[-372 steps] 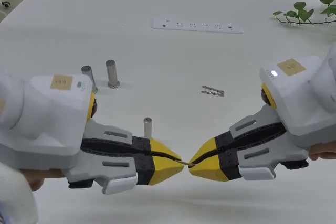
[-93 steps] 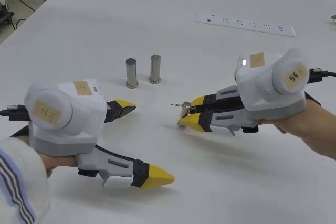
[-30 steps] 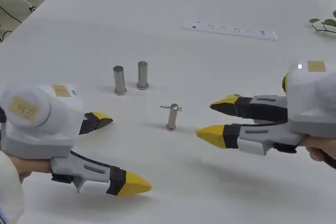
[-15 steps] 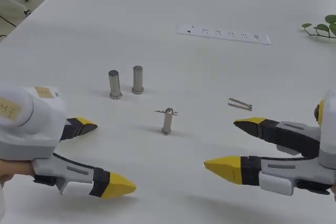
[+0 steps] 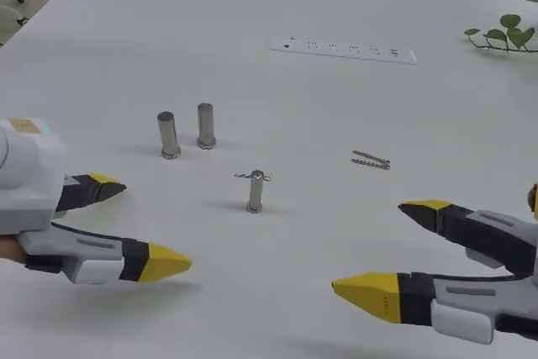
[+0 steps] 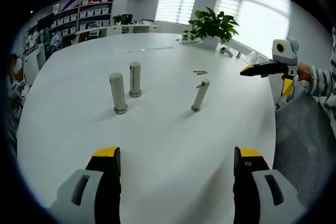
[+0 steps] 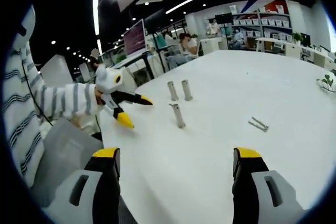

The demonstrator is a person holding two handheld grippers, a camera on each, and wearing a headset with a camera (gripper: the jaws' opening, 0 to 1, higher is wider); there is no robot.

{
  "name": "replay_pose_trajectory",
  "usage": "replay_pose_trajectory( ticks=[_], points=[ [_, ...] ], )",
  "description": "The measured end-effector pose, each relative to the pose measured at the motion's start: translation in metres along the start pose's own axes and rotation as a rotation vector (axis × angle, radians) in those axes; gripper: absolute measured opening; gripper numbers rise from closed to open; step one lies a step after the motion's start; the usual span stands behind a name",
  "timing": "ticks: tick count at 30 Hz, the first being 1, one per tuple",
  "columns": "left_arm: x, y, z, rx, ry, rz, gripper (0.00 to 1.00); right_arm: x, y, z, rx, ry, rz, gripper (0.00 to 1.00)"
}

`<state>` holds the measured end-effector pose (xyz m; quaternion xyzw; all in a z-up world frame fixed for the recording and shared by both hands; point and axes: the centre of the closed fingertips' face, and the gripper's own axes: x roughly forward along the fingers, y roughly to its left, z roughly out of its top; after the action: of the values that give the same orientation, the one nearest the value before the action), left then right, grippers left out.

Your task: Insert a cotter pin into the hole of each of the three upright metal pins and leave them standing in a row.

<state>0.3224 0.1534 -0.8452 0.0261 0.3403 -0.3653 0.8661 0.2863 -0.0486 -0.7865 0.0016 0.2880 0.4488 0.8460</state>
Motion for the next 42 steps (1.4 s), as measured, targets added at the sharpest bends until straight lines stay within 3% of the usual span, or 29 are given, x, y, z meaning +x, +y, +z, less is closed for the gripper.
replay_pose_trajectory(
  ticks=[5, 8, 14, 18, 27, 34, 39, 42],
  points=[
    [0.002, 0.021, 0.013, 0.033, -0.024, 0.066, 0.85, -0.003, 0.001, -0.007, 0.031, 0.017, -0.020, 0.95],
    [0.003, 0.038, 0.021, 0.037, -0.031, 0.126, 0.77, -0.005, 0.000, -0.011, 0.037, 0.027, -0.037, 0.99],
    [0.009, 0.061, 0.038, 0.063, -0.059, 0.196, 0.70, -0.006, 0.000, -0.018, 0.060, 0.045, -0.046, 1.00],
    [0.012, 0.076, 0.049, 0.045, -0.095, 0.255, 0.62, -0.008, 0.001, -0.020, 0.063, 0.044, -0.051, 1.00],
    [0.025, 0.084, 0.059, 0.035, -0.110, 0.256, 0.48, -0.012, 0.002, -0.025, 0.089, 0.047, -0.074, 1.00],
    [0.036, 0.086, 0.057, 0.055, -0.081, 0.250, 0.42, -0.013, 0.003, -0.026, 0.103, 0.045, -0.082, 1.00],
    [0.037, 0.094, 0.062, 0.105, -0.083, 0.298, 0.36, -0.014, 0.004, -0.026, 0.115, 0.035, -0.084, 1.00],
    [0.037, 0.096, 0.066, 0.103, -0.099, 0.301, 0.34, -0.014, 0.004, -0.027, 0.122, 0.032, -0.082, 1.00]
  ],
)
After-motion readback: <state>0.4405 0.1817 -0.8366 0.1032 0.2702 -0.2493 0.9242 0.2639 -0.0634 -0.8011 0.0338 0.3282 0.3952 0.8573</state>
